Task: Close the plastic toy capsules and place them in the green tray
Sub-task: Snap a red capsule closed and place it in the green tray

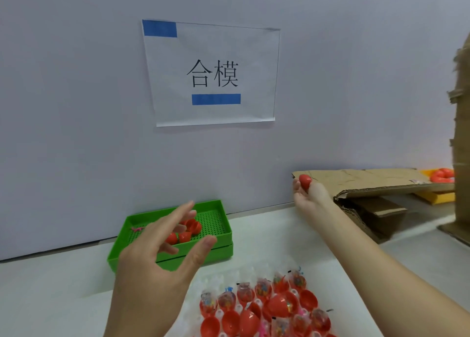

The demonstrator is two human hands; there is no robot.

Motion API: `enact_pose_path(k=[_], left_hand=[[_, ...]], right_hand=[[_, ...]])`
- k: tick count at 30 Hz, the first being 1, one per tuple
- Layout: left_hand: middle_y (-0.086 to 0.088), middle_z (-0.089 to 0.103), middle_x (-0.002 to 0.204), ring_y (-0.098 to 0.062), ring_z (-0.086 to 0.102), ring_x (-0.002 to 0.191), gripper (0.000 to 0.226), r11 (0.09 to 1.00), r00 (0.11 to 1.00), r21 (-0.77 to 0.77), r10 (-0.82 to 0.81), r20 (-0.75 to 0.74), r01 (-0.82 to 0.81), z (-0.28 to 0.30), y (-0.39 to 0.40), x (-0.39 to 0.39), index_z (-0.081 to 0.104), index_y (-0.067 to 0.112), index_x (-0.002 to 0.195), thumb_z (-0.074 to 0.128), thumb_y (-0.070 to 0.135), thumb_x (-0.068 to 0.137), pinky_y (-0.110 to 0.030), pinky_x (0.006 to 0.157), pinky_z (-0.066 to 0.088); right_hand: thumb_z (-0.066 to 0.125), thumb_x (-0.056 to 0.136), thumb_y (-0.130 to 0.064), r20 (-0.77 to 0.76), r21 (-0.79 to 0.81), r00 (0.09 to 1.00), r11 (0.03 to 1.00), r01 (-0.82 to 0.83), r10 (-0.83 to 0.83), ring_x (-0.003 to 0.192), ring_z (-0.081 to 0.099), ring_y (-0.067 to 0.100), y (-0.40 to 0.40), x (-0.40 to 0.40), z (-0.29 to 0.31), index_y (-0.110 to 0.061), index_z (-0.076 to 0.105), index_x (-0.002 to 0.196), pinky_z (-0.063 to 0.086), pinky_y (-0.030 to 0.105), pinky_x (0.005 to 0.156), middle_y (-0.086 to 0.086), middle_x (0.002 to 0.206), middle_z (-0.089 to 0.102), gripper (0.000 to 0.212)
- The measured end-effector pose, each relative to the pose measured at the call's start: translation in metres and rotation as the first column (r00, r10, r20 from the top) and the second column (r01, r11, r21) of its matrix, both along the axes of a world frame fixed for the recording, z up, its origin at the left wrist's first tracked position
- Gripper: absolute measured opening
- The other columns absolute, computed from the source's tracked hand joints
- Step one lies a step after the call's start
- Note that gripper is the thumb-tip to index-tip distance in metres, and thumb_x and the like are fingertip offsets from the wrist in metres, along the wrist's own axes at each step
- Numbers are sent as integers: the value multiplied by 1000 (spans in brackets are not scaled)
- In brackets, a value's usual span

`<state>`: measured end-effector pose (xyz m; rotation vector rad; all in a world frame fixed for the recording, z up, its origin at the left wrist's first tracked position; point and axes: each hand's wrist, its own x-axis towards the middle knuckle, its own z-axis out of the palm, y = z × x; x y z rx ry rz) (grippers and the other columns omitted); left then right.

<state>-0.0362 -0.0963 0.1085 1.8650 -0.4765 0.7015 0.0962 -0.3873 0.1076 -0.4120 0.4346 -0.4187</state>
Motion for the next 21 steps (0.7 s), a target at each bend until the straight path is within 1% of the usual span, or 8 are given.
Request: enact_pose_path(k=[4, 7, 9, 14, 16, 18, 19, 21], left_hand=[[29, 66, 104, -8, 62, 84, 60, 1000, 1000, -9, 11, 20, -10, -1, -2, 1, 64, 46, 117, 58, 73, 64, -10, 72, 48], [25, 70, 99, -6, 63, 86, 57, 1000, 1000, -27, -9, 23, 10, -1, -4, 2, 68, 37, 115, 61, 65, 67, -11, 72, 50], [24, 70, 98, -6, 63, 86, 54, 999, 1000, -29, -12, 20, 12, 0, -5, 1, 68, 36, 114, 61, 63, 68, -12, 71, 51], [21, 71, 95, -7, 65, 85, 33, 999, 1000, -49, -24, 1, 24, -1, -3, 3, 70, 37, 108, 77, 50, 78, -8, 70, 50], [14, 75, 91, -6, 69, 82, 26, 989, 997, -138, -63, -38, 57, -3, -1, 6, 72, 32, 105, 72, 39, 80, -12, 69, 54], [2, 77, 85, -13, 72, 78, 22, 962, 988, -252, -126, -87, 101, -3, 2, 9, 72, 21, 104, 62, 21, 85, -22, 68, 58], [-3, 77, 83, -16, 73, 75, 20, 953, 985, -280, -145, -98, 112, -3, 3, 10, 72, 17, 102, 58, 11, 89, -23, 64, 59], [-7, 77, 82, -20, 74, 73, 24, 947, 978, -295, -167, -123, 124, -4, 5, 12, 73, 13, 97, 55, -2, 92, -24, 60, 59]], right_hand=[[41, 103, -4, 22, 129, 993, 985, 114, -118, 64, 56, 24, -1, 12, 12, 4, 40, 138, 50, 20, 41, 26, 122, 55, 35], [26, 105, -20, -20, 159, 992, 979, 126, -124, 86, 66, 37, -1, 10, 15, 2, 28, 146, 60, 34, 78, 30, 129, 51, 47], [22, 106, -32, -32, 147, 998, 988, 56, -52, 98, 67, 39, 1, 6, 12, 3, 24, 149, 58, 39, 87, 30, 134, 51, 55], [30, 103, -10, -95, -154, 968, 957, -246, 234, 85, 65, 30, 16, -13, -2, 10, 52, 125, 53, 30, 66, 22, 108, 63, 37], [44, 100, -9, -180, -461, 926, 803, -377, 332, 82, 68, 26, 21, -26, -1, 5, 63, 112, 53, 29, 66, 16, 96, 69, 27], [57, 98, -15, -298, -784, 870, 419, -458, 393, 79, 71, 22, 24, -44, 6, -4, 71, 105, 54, 28, 66, 13, 91, 73, 19], [60, 97, -19, -342, -855, 837, 228, -465, 427, 79, 72, 20, 27, -52, 11, -7, 73, 104, 54, 26, 67, 11, 91, 74, 18], [62, 97, -23, -406, -889, 778, -10, -458, 480, 81, 73, 19, 33, -67, 19, -10, 74, 102, 55, 25, 68, 8, 91, 76, 18]])
